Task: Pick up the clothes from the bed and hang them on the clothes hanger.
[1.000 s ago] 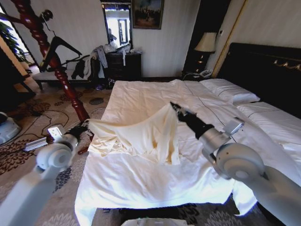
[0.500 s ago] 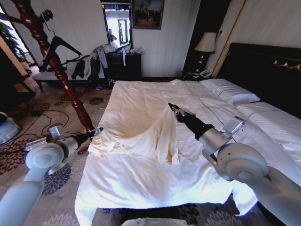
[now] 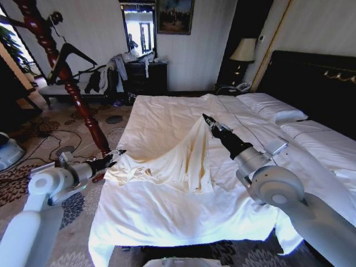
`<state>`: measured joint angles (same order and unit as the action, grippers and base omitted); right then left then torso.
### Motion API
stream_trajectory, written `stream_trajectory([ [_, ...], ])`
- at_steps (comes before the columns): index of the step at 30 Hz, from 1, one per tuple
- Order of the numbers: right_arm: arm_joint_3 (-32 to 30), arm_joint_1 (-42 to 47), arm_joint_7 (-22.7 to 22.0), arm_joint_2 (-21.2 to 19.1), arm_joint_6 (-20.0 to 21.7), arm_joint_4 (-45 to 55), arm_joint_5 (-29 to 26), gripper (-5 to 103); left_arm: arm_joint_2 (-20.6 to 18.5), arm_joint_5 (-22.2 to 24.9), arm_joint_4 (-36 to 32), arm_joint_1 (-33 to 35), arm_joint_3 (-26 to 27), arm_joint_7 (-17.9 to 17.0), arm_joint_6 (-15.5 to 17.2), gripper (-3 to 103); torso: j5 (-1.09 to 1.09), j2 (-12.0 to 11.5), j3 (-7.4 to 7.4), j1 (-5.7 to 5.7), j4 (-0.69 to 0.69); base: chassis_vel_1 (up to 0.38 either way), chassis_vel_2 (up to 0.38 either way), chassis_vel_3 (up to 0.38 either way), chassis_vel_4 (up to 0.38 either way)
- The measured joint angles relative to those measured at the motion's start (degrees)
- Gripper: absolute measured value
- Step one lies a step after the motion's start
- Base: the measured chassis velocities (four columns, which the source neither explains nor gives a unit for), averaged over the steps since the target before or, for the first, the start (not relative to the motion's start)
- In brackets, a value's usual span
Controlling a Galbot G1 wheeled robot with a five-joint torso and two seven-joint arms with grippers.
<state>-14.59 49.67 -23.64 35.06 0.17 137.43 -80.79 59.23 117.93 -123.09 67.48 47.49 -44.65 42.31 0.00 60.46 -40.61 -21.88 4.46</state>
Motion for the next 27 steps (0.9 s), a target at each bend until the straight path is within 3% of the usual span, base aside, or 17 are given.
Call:
stream_trajectory([
  [2,0.12,0.05,0.04,0.01,-0.01,-0.04,0.28,0,0.08,-0.93,-0.55,0.89,-0.78,-1.01,-0.02,100,-0.01,0.00,0.00,0.00,-0.01,0.000,0.000,0.000,0.000],
  [3,0.32,0.11,0.09,0.01,-0.01,-0.05,0.68,0,0.12,-4.09,-0.90,1.79,-1.78,-1.17,-0.02,100,-0.01,0.00,0.00,0.01,0.00,0.000,0.000,0.000,0.000],
  [5,0.44,0.35,0.19,0.03,-0.01,-0.01,1.39,0,0.30,-16.75,-1.24,2.82,-2.72,5.20,-0.11,100,0.02,0.00,0.00,0.00,-0.01,0.000,0.000,0.000,0.000],
  [6,0.44,0.35,0.19,0.03,-0.01,-0.01,1.39,0,0.30,-16.75,-1.24,2.82,-2.72,5.20,-0.11,100,0.02,0.00,0.00,0.00,-0.01,0.000,0.000,0.000,0.000],
  [9,0.33,1.17,0.47,-0.13,-0.35,0.44,1.76,0,-1.86,-34.09,-3.52,1.68,-2.88,15.24,-5.44,100,0.01,0.00,0.00,0.00,-0.01,0.000,0.000,0.000,0.000],
  [10,0.24,1.51,0.93,-0.26,-0.81,0.44,2.33,0,-4.94,-39.72,-4.59,-0.29,-2.39,18.20,-8.97,100,0.01,0.00,0.00,0.01,0.02,0.000,0.000,0.000,0.000],
  [11,0.20,1.67,1.35,-0.27,-1.03,0.35,2.97,0,-7.93,-42.24,-4.86,-1.87,-1.99,19.21,-11.29,100,0.01,0.00,0.00,0.01,0.03,0.000,0.000,0.000,0.000],
  [12,0.20,1.67,1.35,-0.27,-1.03,0.35,2.97,0,-7.93,-42.24,-4.86,-1.87,-1.99,19.21,-11.29,100,0.01,0.00,0.00,0.01,0.03,0.000,0.000,0.000,0.000],
  [13,0.15,1.74,1.61,-0.18,-1.11,0.24,3.42,0,-10.37,-43.78,-4.75,-3.27,-1.78,19.69,-12.78,100,0.01,0.00,0.00,0.01,0.01,0.000,0.000,0.000,0.000],
  [16,-0.21,1.79,2.81,1.50,-1.20,0.00,4.99,0,-23.43,-51.64,2.33,-12.93,-2.14,22.67,-21.60,100,0.00,0.00,0.00,0.00,0.01,0.000,0.000,0.000,0.000],
  [18,-0.28,1.84,3.04,1.89,-1.23,-0.06,5.24,0,-25.28,-52.46,4.05,-14.87,-2.60,23.32,-22.39,100,0.03,0.00,0.00,0.01,0.00,0.000,0.000,0.000,0.000],
  [21,-0.27,2.15,4.46,4.11,-1.60,-0.49,6.37,0,-34.38,-52.97,13.41,-23.64,-4.64,26.74,-24.96,100,-0.02,0.00,0.00,-0.01,0.02,0.000,0.000,0.000,0.000],
  [24,-0.09,2.28,4.90,5.12,-1.75,-0.62,6.71,0,-37.63,-51.85,17.80,-26.35,-5.58,28.41,-25.19,100,0.00,0.00,0.00,-0.01,-0.01,0.000,0.000,0.000,0.000],
  [26,0.29,2.58,5.22,6.64,-1.76,-0.79,7.35,0,-41.87,-48.71,22.73,-28.69,-6.47,30.23,-22.85,100,0.04,0.00,0.00,-0.01,-0.02,0.000,0.000,0.000,0.000],
  [27,0.29,2.58,5.22,6.64,-1.76,-0.79,7.35,0,-41.87,-48.71,22.73,-28.69,-6.47,30.23,-22.85,100,0.04,0.00,0.00,-0.01,-0.02,0.000,0.000,0.000,0.000],
])
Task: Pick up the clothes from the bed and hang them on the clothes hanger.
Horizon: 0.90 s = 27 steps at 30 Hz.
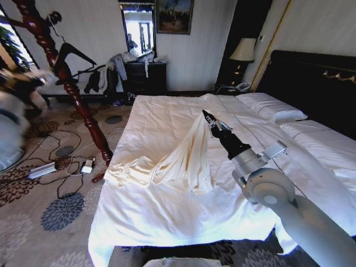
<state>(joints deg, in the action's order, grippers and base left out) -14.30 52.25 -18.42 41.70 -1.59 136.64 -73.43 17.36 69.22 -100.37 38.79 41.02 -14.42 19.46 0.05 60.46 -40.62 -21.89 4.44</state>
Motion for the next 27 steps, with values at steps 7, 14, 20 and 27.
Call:
stream_trajectory([
  [7,1.57,-0.08,0.07,1.49,0.11,-1.51,1.27,0,-4.47,6.48,9.19,-3.03,-2.88,5.74,4.07,100,-0.01,0.00,0.00,0.00,-0.01,0.000,0.000,0.000,0.000],
  [14,3.84,-1.23,0.07,2.86,0.24,-3.61,2.07,0,1.05,10.36,12.77,-18.36,-16.48,7.98,1.48,100,-0.06,0.00,0.00,0.01,0.03,0.000,0.000,0.000,0.000],
  [20,4.59,-0.94,0.02,3.50,0.27,-4.20,2.78,0,7.52,7.61,18.18,-33.84,-31.26,2.96,5.69,100,-0.04,-0.01,-0.01,0.00,0.05,0.000,0.000,0.000,0.000],
  [27,3.97,-0.58,-0.17,3.20,0.27,-4.35,2.84,0,12.50,5.53,26.45,-49.91,-44.92,1.80,11.97,100,-0.05,0.00,0.00,0.02,-0.03,0.000,0.000,0.000,0.000],
])
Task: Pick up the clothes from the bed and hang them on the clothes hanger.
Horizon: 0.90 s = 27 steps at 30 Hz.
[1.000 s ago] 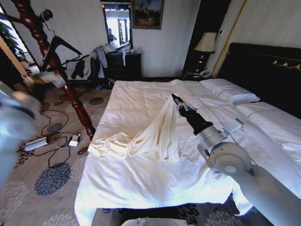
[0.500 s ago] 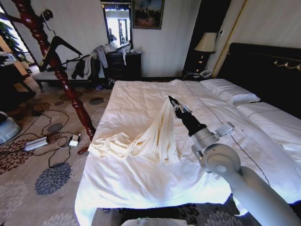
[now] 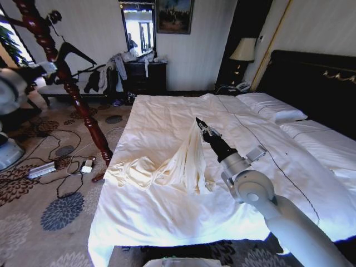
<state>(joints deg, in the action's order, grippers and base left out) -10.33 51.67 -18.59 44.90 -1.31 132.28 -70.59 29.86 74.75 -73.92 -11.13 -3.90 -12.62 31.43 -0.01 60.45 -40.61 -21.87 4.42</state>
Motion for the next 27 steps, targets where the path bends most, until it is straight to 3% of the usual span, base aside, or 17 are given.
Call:
stream_trajectory([
  [2,-0.06,0.09,-0.06,0.02,0.00,-0.05,0.00,0,2.38,0.12,2.04,-4.91,-4.51,-1.94,2.55,100,0.01,0.00,0.00,-0.02,0.07,0.000,0.000,0.000,0.000],
  [7,-0.25,0.47,-0.17,0.20,-0.03,-0.15,0.29,0,5.07,0.04,4.66,-11.26,-11.79,-7.04,7.58,103,-0.03,0.00,0.00,-0.01,0.08,0.000,0.000,0.000,0.000],
  [14,-0.56,1.23,-0.24,0.40,-0.15,0.02,0.92,0,5.91,1.76,5.89,-13.32,-13.23,-11.20,10.78,95,0.00,0.00,0.00,-0.01,0.02,0.000,0.000,0.000,0.000],
  [18,-0.55,1.13,-0.28,0.38,-0.19,0.05,1.18,0,5.49,2.86,5.88,-13.81,-13.61,-12.01,11.05,73,0.01,0.00,0.00,-0.01,0.04,0.000,0.000,0.000,0.000],
  [20,-0.53,1.10,-0.29,0.38,-0.19,0.04,1.18,0,5.40,2.95,5.84,-13.81,-13.61,-12.08,11.05,73,0.02,0.00,0.00,-0.01,0.04,0.000,0.000,0.000,0.000],
  [21,-0.42,1.03,-0.32,0.38,-0.19,0.03,1.18,0,5.13,3.30,5.60,-13.82,-13.62,-12.21,11.06,62,0.01,0.00,0.00,-0.01,0.04,0.000,0.000,0.000,0.000],
  [22,-0.35,1.03,-0.34,0.37,-0.20,0.03,1.20,0,4.93,3.49,5.41,-13.81,-13.62,-12.23,11.05,62,0.01,0.00,0.00,0.00,0.04,0.000,0.000,0.000,0.000],
  [24,-0.28,1.03,-0.35,0.36,-0.19,0.02,1.24,0,4.59,3.96,4.98,-13.80,-13.62,-12.24,11.04,51,0.01,0.00,0.00,0.00,0.05,0.000,0.000,0.000,0.000],
  [26,-0.26,1.07,-0.35,0.36,-0.19,0.03,1.29,0,4.43,4.24,4.72,-13.78,-13.62,-12.25,11.03,51,0.01,0.00,0.00,-0.01,0.04,0.000,0.000,0.000,0.000],
  [27,-0.24,1.19,-0.37,0.36,-0.19,0.03,1.45,0,4.05,4.92,4.11,-13.66,-13.61,-12.27,11.01,40,0.01,0.00,0.00,-0.01,0.04,0.000,0.000,0.000,0.000],
])
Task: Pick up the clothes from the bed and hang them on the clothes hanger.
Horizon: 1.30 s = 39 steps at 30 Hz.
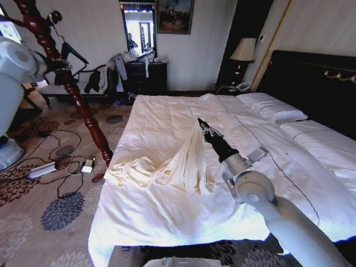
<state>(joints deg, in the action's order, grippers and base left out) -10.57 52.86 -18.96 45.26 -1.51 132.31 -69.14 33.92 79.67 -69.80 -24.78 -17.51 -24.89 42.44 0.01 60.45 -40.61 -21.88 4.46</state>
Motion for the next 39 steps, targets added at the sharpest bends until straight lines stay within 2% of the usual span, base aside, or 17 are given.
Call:
stream_trajectory([
  [1,0.01,0.07,0.00,0.00,0.00,0.01,0.10,0,-0.18,0.36,-0.34,0.05,0.00,-0.01,-0.01,35,0.00,0.00,0.00,0.00,0.00,0.000,0.000,0.000,0.000],
  [3,0.01,0.13,-0.01,0.00,0.00,0.03,0.15,0,-0.27,0.59,-0.54,0.07,0.00,-0.01,-0.02,35,0.00,0.00,0.00,0.00,0.00,0.000,0.000,0.000,0.000],
  [6,-0.03,0.40,-0.05,-0.08,0.00,0.19,0.41,0,-0.68,2.97,-1.49,0.14,0.01,-0.29,-0.11,19,0.00,0.00,0.00,0.00,0.02,0.000,0.000,0.000,0.000],
  [7,-0.10,0.48,-0.07,-0.11,0.00,0.23,0.47,0,-0.76,3.90,-1.64,0.13,0.08,-0.47,-0.18,17,-0.01,0.00,0.00,0.00,0.02,0.000,0.000,0.000,0.000],
  [18,-0.90,0.97,-0.45,-0.45,0.00,0.32,0.64,0,-0.78,5.10,-3.39,0.03,1.18,-0.13,-0.18,17,0.01,0.00,0.00,0.00,0.00,0.000,0.000,0.000,0.000],
  [23,-1.05,0.95,-0.57,-0.45,0.01,0.06,0.72,0,-1.82,6.46,-9.72,0.88,4.25,0.67,-1.02,17,0.00,0.00,0.00,0.00,0.01,0.000,0.000,0.000,0.000],
  [26,-0.58,0.74,-0.59,-0.07,0.01,-0.54,1.18,0,-2.71,10.60,-16.11,2.28,7.83,0.68,-1.95,17,-0.03,0.01,0.00,0.00,0.02,0.000,0.000,0.000,0.000],
  [27,-0.58,0.74,-0.59,-0.07,0.01,-0.54,1.18,0,-2.71,10.60,-16.11,2.28,7.83,0.68,-1.95,17,-0.03,0.01,0.00,0.00,0.02,0.000,0.000,0.000,0.000],
  [30,-0.42,0.69,-0.77,0.34,0.01,-1.11,1.52,0,-5.14,14.95,-24.14,8.69,14.51,2.16,-3.55,17,-0.04,0.01,0.01,0.00,0.01,0.000,0.000,0.000,0.000],
  [31,-0.42,0.69,-0.77,0.34,0.01,-1.11,1.52,0,-5.14,14.95,-24.14,8.69,14.51,2.16,-3.55,17,-0.04,0.01,0.01,0.00,0.01,0.000,0.000,0.000,0.000],
  [32,-0.49,0.69,-1.40,0.50,0.27,-1.27,1.62,0,-6.88,16.49,-28.38,12.95,17.42,4.26,-5.05,17,0.00,0.01,0.01,0.00,0.00,0.000,0.000,0.000,0.000],
  [33,-0.78,0.68,-2.57,0.66,1.11,-1.43,1.63,0,-9.09,17.21,-33.33,18.73,19.75,8.07,-6.86,17,0.00,0.01,0.01,0.01,-0.06,0.000,0.000,0.000,0.000],
  [34,-1.05,0.67,-4.09,0.74,2.06,-1.50,1.44,0,-10.72,17.27,-36.45,23.28,20.97,11.70,-7.86,17,-0.01,0.02,0.01,0.01,-0.03,0.000,0.000,0.000,0.000],
  [35,-1.05,0.67,-4.09,0.74,2.06,-1.50,1.44,0,-10.72,17.27,-36.45,23.28,20.97,11.70,-7.86,17,-0.01,0.02,0.01,0.01,-0.03,0.000,0.000,0.000,0.000],
  [37,-1.40,0.48,-7.54,0.87,4.18,-1.54,0.54,0,-12.99,16.43,-41.02,32.34,22.92,18.73,-9.97,17,0.01,0.01,0.01,0.01,0.00,0.000,0.000,0.000,0.000],
  [39,-1.56,0.42,-9.78,1.12,5.67,-1.54,-0.10,0,-13.39,15.21,-43.61,39.67,24.47,22.66,-11.90,17,-0.01,0.01,0.00,0.00,0.01,0.000,0.000,0.000,0.000],
])
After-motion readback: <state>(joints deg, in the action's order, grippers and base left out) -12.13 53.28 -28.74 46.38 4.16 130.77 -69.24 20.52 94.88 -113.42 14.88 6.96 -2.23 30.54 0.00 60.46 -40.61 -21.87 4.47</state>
